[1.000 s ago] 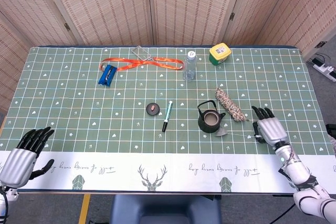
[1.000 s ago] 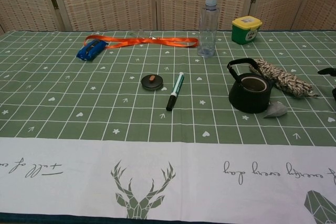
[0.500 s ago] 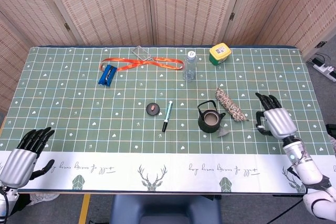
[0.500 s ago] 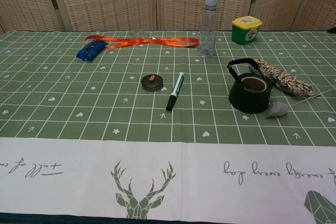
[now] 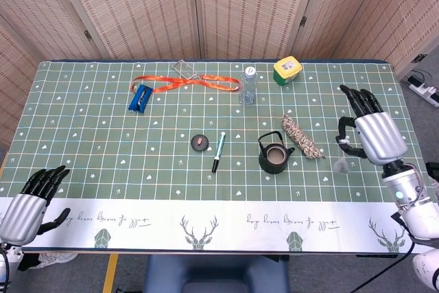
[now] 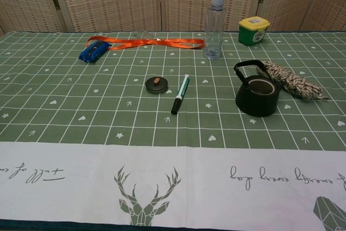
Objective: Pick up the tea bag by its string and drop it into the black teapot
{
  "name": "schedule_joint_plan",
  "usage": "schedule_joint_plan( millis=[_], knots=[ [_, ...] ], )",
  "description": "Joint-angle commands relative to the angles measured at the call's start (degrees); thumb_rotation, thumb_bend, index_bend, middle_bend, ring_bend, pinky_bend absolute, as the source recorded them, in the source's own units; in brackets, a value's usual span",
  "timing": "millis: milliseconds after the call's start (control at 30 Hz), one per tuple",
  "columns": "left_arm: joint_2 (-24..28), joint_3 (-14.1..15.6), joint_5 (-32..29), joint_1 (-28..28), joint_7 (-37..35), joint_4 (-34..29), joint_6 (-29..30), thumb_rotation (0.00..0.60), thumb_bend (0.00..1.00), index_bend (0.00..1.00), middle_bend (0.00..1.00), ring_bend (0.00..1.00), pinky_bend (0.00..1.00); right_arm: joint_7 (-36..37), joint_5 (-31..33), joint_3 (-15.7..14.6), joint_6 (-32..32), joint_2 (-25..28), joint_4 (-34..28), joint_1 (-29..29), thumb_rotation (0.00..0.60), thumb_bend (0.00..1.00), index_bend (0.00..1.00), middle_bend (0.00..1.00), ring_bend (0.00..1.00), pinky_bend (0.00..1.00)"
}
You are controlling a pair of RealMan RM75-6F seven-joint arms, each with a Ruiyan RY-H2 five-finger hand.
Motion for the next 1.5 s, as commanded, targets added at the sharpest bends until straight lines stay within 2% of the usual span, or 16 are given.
schedule_joint_plan(
  millis=[33, 267, 433, 733, 1267, 1500],
  knots=[
    [0.2, 0.0, -0.1, -0.1, -0.7, 0.1, -0.1, 0.6, 0.29, 0.03, 0.05, 0.09, 0.1, -1.3, 2.6, 1.6, -1.8, 0.7, -1.6, 1.7, 0.6, 0.4, 0.66, 0.02, 0.0, 0.0],
    [0.5, -0.3, -1.0, -0.5, -2.3, 0.4, -1.0, 0.6, 0.29, 0.03, 0.05, 0.09, 0.1, -4.0, 6.8, 3.9, -5.2, -1.1, -1.8, 5.9, 0.6, 0.4, 0.67, 0.02, 0.0, 0.0],
    [0.7, -0.4, -1.3, -0.6, -2.8, 0.4, -1.3, 0.6, 0.29, 0.03, 0.05, 0.1, 0.1, -6.9, 9.2, 4.5, -6.3, -2.3, -2.2, 7.8, 0.6, 0.4, 0.67, 0.02, 0.0, 0.0],
    [1.1, -0.3, -1.0, -0.5, -4.1, 0.2, -0.9, 0.6, 0.29, 0.04, 0.05, 0.1, 0.1, -14.0, 13.4, 3.5, -7.9, -5.7, -1.2, 11.0, 0.6, 0.4, 0.67, 0.02, 0.0, 0.0],
    [2.0, -0.8, -2.3, -0.3, -6.1, 0.0, -1.2, 0.6, 0.29, 0.05, 0.05, 0.1, 0.1, -18.5, 17.2, 2.5, -9.8, -9.4, 0.6, 14.6, 0.6, 0.4, 0.67, 0.03, 0.02, 0.0],
    [2.2, -0.3, -1.2, -0.1, -5.7, -0.6, -0.4, 0.6, 0.29, 0.05, 0.05, 0.1, 0.1, -19.7, 16.9, 1.4, -9.9, -11.0, 2.1, 15.3, 0.6, 0.4, 0.67, 0.03, 0.02, 0.0]
  ],
)
